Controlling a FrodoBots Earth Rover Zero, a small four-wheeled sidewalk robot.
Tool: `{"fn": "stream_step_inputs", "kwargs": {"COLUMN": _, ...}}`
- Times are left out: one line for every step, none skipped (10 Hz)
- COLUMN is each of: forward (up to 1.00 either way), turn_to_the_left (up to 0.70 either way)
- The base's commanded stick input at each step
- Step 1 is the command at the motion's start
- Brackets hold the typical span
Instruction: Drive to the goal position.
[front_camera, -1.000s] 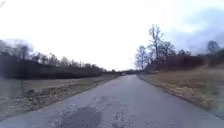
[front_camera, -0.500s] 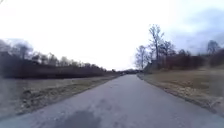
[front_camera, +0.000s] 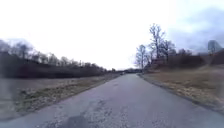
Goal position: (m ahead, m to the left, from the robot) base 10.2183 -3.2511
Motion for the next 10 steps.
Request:
{"fn": "stream_step_inputs", "kwargs": {"forward": 0.50, "turn_to_the_left": 0.00}}
{"fn": "stream_step_inputs", "kwargs": {"forward": 0.50, "turn_to_the_left": 0.00}}
{"fn": "stream_step_inputs", "kwargs": {"forward": 0.50, "turn_to_the_left": 0.00}}
{"fn": "stream_step_inputs", "kwargs": {"forward": 0.50, "turn_to_the_left": 0.00}}
{"fn": "stream_step_inputs", "kwargs": {"forward": 0.50, "turn_to_the_left": 0.00}}
{"fn": "stream_step_inputs", "kwargs": {"forward": 0.50, "turn_to_the_left": 0.00}}
{"fn": "stream_step_inputs", "kwargs": {"forward": 0.50, "turn_to_the_left": 0.00}}
{"fn": "stream_step_inputs", "kwargs": {"forward": 0.50, "turn_to_the_left": 0.00}}
{"fn": "stream_step_inputs", "kwargs": {"forward": 0.50, "turn_to_the_left": 0.00}}
{"fn": "stream_step_inputs", "kwargs": {"forward": 0.50, "turn_to_the_left": 0.00}}
